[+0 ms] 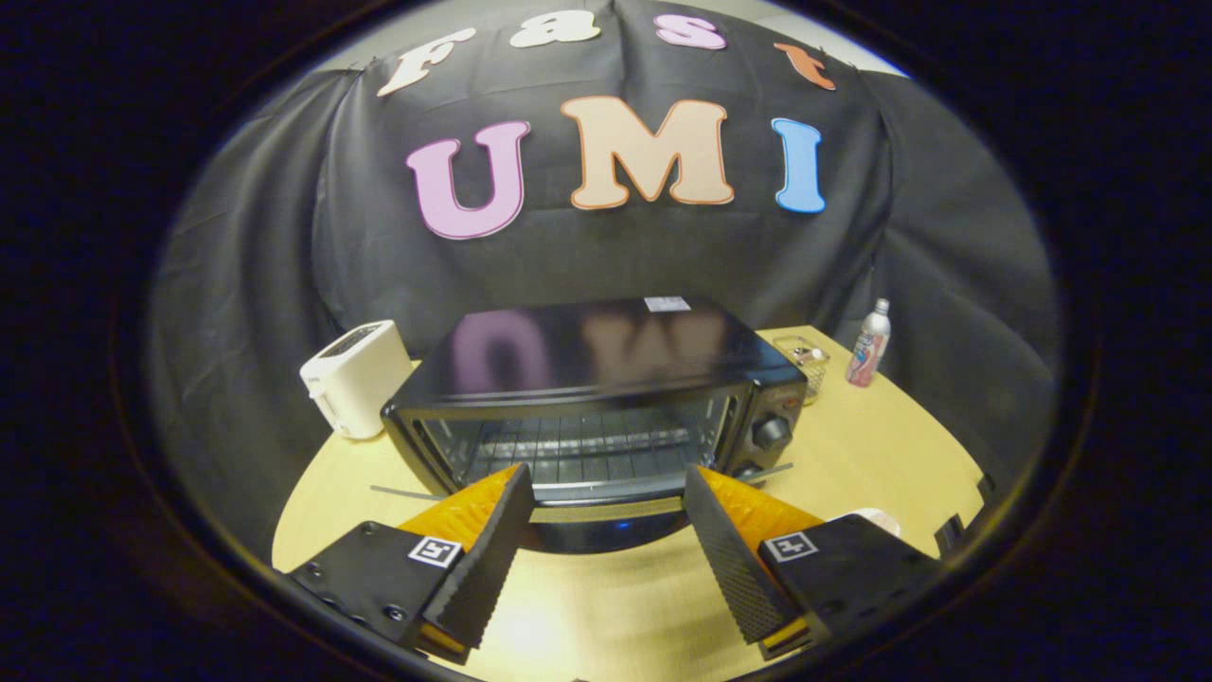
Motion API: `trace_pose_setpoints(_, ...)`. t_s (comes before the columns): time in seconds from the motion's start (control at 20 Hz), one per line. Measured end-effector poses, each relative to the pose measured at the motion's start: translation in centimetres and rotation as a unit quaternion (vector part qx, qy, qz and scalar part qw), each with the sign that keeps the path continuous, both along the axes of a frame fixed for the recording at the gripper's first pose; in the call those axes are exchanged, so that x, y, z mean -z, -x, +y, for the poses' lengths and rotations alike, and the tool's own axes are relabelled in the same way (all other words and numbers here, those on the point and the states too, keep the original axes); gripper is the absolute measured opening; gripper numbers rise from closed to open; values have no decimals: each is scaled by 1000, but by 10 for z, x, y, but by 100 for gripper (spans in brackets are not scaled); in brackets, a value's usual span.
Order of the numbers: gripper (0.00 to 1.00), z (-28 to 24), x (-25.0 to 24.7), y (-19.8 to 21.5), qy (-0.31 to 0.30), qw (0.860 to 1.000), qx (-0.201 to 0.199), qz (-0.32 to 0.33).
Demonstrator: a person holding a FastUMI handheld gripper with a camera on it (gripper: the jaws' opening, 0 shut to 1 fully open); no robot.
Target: Open the toaster oven, put the food inside, and close the toaster oven door.
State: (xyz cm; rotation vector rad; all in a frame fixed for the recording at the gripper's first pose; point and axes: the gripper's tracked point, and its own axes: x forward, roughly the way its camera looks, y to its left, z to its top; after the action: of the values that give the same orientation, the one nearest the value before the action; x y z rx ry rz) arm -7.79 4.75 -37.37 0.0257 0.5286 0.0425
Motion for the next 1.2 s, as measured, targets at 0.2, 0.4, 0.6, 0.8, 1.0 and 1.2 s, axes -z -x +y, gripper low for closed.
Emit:
trace_pose_setpoints(0.2, 99, -5, 30, 37, 19, 999, -5, 34)
trace_pose_setpoints(0.4, 97, -7, 60, 61, 32, 997, -10, 73)
trace_pose_setpoints(0.6, 97, -4, 95, 68, 36, 993, -7, 116)
trace_pose_setpoints(0.8, 97, -5, 121, 71, 33, 988, 1, 153)
trace_pose_setpoints(1.0, 97, -6, 126, 70, 23, 987, 9, 158)
trace_pose_setpoints(1.2, 97, -23, 94, 53, 17, 992, 31, 123)
